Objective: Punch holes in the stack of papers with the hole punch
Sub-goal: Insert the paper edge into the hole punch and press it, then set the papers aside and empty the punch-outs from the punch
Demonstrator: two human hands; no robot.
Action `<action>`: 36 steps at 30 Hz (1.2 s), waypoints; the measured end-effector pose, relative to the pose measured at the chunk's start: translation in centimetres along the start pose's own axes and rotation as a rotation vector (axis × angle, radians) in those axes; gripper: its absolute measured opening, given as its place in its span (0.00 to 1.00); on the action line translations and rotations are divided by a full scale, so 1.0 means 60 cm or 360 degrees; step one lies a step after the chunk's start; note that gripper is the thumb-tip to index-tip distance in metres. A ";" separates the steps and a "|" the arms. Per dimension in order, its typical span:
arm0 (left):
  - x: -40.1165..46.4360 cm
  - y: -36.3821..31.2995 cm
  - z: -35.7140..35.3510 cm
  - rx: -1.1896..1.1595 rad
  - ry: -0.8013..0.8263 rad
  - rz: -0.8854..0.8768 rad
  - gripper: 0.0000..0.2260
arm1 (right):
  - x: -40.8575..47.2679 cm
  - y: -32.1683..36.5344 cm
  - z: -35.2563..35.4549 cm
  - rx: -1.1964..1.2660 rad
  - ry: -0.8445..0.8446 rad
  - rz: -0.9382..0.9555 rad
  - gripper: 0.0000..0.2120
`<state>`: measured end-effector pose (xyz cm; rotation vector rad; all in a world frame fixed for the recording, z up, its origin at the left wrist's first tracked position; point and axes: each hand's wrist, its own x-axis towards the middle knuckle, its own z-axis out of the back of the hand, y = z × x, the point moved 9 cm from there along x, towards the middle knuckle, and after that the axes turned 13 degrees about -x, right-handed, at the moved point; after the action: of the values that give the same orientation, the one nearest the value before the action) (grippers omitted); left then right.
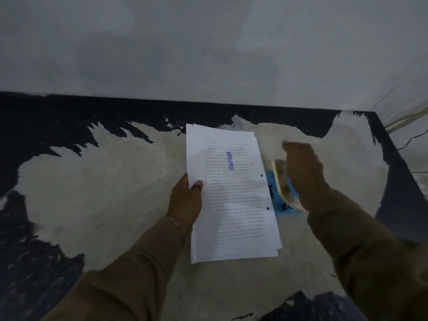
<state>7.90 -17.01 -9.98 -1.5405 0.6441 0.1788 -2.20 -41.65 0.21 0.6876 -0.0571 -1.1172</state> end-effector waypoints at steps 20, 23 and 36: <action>-0.047 -0.045 0.252 -0.0208 0.0004 0.0003 0.10 | -0.187 0.042 -0.222 0.0246 0.0572 0.0107 0.13; -0.048 -0.045 0.249 -0.0332 -0.0002 0.0050 0.11 | -0.186 0.051 -0.233 0.0294 0.0700 0.0162 0.14; -0.015 -0.072 0.346 -0.0768 -0.0076 0.0279 0.22 | -0.124 0.188 -0.257 -0.0376 0.1183 0.0760 0.18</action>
<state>14.94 2.87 -7.76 -1.9323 0.7327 0.5329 9.24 -25.11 -3.83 0.7861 0.5132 -0.3583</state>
